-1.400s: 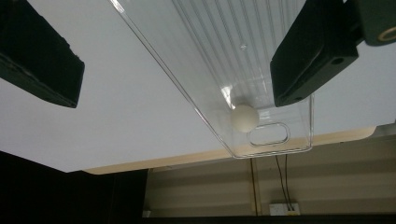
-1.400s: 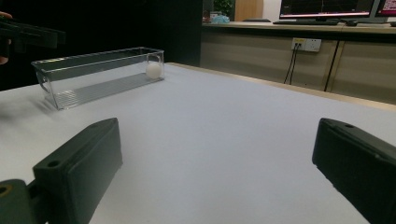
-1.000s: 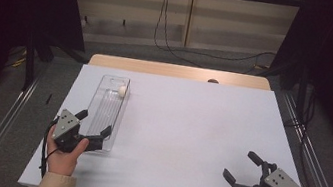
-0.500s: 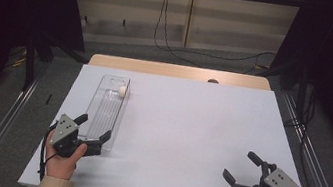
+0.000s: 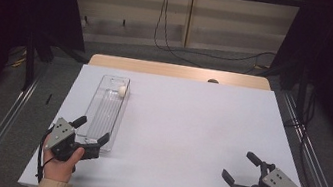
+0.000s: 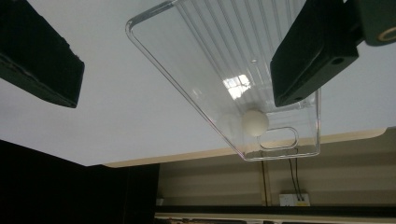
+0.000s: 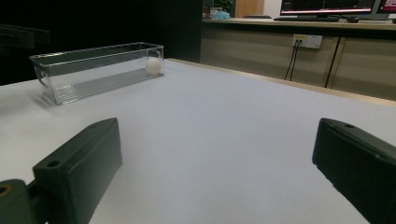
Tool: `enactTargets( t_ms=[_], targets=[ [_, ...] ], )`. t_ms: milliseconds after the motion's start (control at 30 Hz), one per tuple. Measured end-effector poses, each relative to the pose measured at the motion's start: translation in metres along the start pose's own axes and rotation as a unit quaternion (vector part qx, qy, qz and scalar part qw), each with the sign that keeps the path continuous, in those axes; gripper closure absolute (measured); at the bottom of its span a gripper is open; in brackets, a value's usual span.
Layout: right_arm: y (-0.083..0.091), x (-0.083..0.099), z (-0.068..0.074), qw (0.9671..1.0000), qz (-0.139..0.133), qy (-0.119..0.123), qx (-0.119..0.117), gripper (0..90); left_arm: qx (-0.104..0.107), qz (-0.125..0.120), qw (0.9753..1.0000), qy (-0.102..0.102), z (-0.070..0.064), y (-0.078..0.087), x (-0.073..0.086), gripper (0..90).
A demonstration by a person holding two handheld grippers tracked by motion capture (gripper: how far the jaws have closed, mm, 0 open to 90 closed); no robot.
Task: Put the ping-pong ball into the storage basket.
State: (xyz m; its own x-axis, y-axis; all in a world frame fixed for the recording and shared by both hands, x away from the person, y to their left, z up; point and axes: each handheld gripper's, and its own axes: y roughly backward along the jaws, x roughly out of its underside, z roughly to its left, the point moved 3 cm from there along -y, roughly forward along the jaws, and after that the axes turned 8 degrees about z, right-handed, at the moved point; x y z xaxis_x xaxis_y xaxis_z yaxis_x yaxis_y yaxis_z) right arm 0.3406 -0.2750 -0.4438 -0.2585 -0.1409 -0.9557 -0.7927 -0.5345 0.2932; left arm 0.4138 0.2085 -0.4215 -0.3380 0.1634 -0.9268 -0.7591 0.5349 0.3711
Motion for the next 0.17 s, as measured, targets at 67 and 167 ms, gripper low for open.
enactTargets(
  t_ms=[67, 167],
  targets=[
    [-0.0001, 0.0004, 0.0000, 1.0000, 0.002, -0.002, 0.000, 0.9, 0.001, -0.001, 1.0000, 0.003, -0.0002, -0.0003, 0.0004, 3.1],
    [-0.0007, 0.0009, -0.0001, 1.0000, 0.003, -0.004, -0.001, 0.9, 0.002, -0.003, 1.0000, 0.003, -0.0001, -0.0003, 0.0010, 3.1]
  ],
)
